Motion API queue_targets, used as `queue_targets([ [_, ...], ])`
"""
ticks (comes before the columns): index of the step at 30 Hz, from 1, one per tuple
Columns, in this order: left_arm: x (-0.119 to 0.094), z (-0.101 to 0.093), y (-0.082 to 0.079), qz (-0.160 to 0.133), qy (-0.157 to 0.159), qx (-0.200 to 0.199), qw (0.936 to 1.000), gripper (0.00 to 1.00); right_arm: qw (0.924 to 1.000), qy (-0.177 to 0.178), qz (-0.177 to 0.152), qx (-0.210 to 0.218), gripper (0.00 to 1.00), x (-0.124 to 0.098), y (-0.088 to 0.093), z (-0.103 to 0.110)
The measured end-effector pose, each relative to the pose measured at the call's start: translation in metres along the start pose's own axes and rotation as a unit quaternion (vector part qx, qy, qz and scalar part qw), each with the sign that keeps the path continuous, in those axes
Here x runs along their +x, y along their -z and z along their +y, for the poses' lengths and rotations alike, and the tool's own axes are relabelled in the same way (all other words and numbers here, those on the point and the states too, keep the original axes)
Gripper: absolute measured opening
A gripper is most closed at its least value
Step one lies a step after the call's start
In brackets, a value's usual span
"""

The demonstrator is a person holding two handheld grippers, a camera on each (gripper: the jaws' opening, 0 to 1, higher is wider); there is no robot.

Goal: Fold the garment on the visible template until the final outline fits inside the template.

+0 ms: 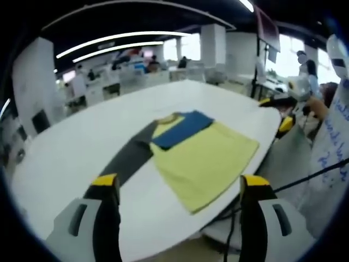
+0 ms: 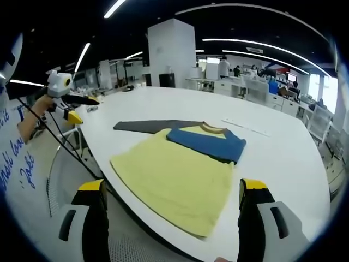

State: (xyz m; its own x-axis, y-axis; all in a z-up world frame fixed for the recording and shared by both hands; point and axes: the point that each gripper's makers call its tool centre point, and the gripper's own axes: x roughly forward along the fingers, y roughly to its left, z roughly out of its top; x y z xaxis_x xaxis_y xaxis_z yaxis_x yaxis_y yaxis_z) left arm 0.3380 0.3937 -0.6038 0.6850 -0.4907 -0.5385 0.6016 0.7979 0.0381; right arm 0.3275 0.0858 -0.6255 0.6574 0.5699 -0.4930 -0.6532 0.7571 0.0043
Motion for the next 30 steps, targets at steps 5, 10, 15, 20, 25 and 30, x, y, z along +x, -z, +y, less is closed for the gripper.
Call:
queue_targets([
  [5, -0.002, 0.009, 0.004, -0.005, -0.002, -0.013, 0.9999, 0.87, 1.0000, -0.003, -0.005, 0.005, 1.00, 0.000, -0.002, 0.002],
  [10, -0.001, 0.020, 0.004, -0.009, 0.000, -0.027, 0.9996, 0.85, 1.0000, 0.000, 0.002, 0.000, 1.00, 0.000, 0.000, 0.002],
  [15, -0.001, 0.038, 0.006, -0.013, -0.013, -0.037, 0.9991, 0.84, 1.0000, 0.008, 0.001, 0.001, 1.00, 0.000, -0.002, -0.001],
  [20, 0.001, 0.058, 0.014, -0.002, -0.026, -0.044, 0.9987, 0.79, 0.9999, 0.015, -0.004, 0.001, 1.00, -0.001, -0.004, -0.002],
  [25, 0.004, 0.078, 0.022, -0.002, -0.033, -0.065, 0.9974, 0.76, 0.9997, 0.021, -0.007, 0.003, 1.00, -0.003, -0.005, -0.002],
  [30, 0.011, 0.095, 0.030, -0.006, -0.033, -0.110, 0.9934, 0.75, 0.9997, 0.024, -0.003, 0.007, 1.00, -0.005, -0.002, -0.001],
])
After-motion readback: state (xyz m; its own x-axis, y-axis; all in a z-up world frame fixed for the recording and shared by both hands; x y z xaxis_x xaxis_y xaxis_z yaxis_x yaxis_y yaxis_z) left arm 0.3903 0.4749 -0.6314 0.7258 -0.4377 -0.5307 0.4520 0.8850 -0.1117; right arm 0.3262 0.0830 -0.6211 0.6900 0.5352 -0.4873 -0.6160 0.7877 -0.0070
